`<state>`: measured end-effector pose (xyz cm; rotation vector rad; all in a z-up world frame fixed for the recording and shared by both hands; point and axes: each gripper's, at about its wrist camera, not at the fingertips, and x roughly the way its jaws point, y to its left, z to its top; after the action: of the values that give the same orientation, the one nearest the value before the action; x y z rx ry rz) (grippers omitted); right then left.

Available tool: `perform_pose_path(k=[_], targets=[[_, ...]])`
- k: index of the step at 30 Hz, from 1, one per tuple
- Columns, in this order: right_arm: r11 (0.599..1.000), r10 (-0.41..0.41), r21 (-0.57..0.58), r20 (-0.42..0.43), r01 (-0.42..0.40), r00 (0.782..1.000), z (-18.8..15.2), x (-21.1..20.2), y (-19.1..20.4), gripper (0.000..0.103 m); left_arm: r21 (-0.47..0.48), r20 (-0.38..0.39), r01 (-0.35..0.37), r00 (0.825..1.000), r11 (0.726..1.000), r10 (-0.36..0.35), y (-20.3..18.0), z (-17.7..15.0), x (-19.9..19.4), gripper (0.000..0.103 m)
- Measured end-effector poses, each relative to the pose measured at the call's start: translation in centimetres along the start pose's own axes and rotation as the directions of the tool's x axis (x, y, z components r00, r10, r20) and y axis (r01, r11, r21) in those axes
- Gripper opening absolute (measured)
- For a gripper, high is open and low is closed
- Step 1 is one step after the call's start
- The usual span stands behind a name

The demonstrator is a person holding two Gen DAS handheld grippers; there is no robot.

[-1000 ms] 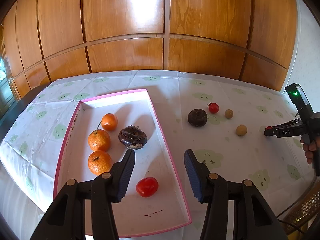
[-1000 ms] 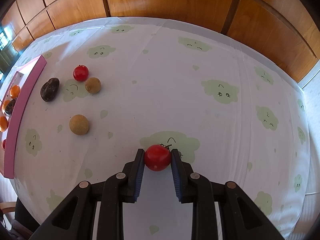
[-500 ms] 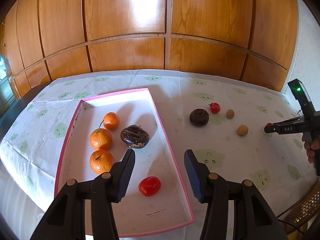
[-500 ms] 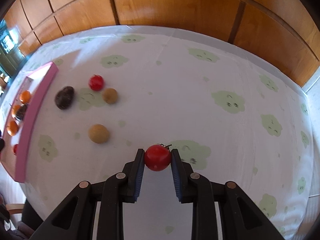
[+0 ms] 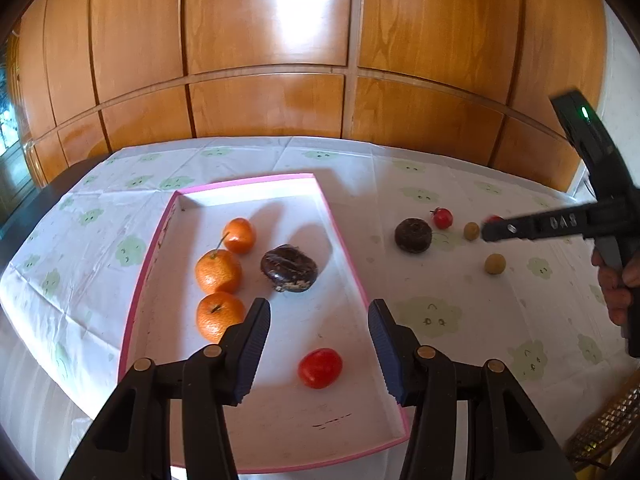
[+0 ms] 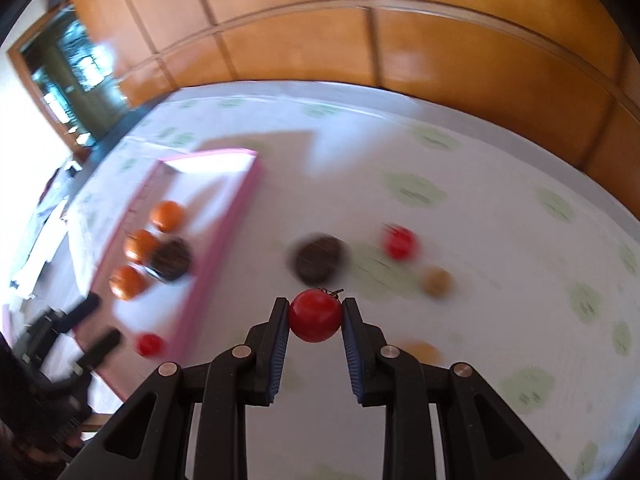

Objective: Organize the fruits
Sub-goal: 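Carry the red tomato into the pink tray and open the right tool, then withdraw the right tool from the tray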

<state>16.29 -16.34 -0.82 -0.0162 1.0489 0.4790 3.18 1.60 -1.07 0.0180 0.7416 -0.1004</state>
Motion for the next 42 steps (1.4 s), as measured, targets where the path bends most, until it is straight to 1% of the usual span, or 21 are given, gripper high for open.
perform_pose_path(k=[3,6,10,15,18,21,26,35,39,42], targets=[[0.998,0.052,-0.028,0.004,-0.052,0.999,2.0,1.4,3.0,0.026,-0.02,0.005,-0.006,1.0,1.0,0.006,0.8,-0.2,-0.2,0.052],[0.995,0.084,-0.055,-0.004,-0.084,0.996,3.9,3.2,5.8,0.026,-0.045,0.005,-0.016,1.0,0.999,0.016,1.8,-0.3,-0.2,0.052],[0.992,0.086,-0.086,-0.032,-0.089,0.996,5.6,5.9,8.4,0.026,-0.082,-0.002,-0.033,0.999,0.996,0.033,3.3,-0.5,-0.1,0.052],[0.995,0.073,-0.056,-0.071,-0.077,0.995,6.5,8.9,8.8,0.027,-0.116,-0.01,-0.045,0.999,0.992,0.045,4.7,-0.7,0.1,0.052],[0.995,0.094,-0.02,-0.072,-0.096,0.993,6.6,9.1,8.3,0.03,-0.125,-0.014,-0.049,0.999,0.991,0.047,5.3,-0.7,0.2,0.052],[0.996,0.091,0.0,-0.052,-0.091,0.994,6.5,8.4,7.7,0.03,-0.133,-0.015,-0.052,0.999,0.99,0.05,5.6,-0.7,0.3,0.052],[0.996,0.091,0.028,-0.014,-0.09,0.996,5.5,6.1,6.1,0.03,-0.134,-0.017,-0.056,0.998,0.989,0.054,5.5,-0.5,0.4,0.052],[0.998,0.063,0.019,0.002,-0.063,0.998,1.1,1.8,2.9,0.032,-0.096,0.0,-0.037,0.999,0.995,0.038,3.7,0.4,0.0,0.052],[0.999,0.038,0.022,0.01,-0.038,0.999,-0.9,-0.2,1.0,0.032,-0.06,0.007,-0.02,1.0,0.998,0.02,2.3,0.6,-0.4,0.052],[1.0,0.0,0.02,0.005,0.0,1.0,-2.3,-1.5,-0.7,0.032,-0.031,0.01,-0.006,1.0,0.999,0.006,1.2,0.7,-0.5,0.052]])
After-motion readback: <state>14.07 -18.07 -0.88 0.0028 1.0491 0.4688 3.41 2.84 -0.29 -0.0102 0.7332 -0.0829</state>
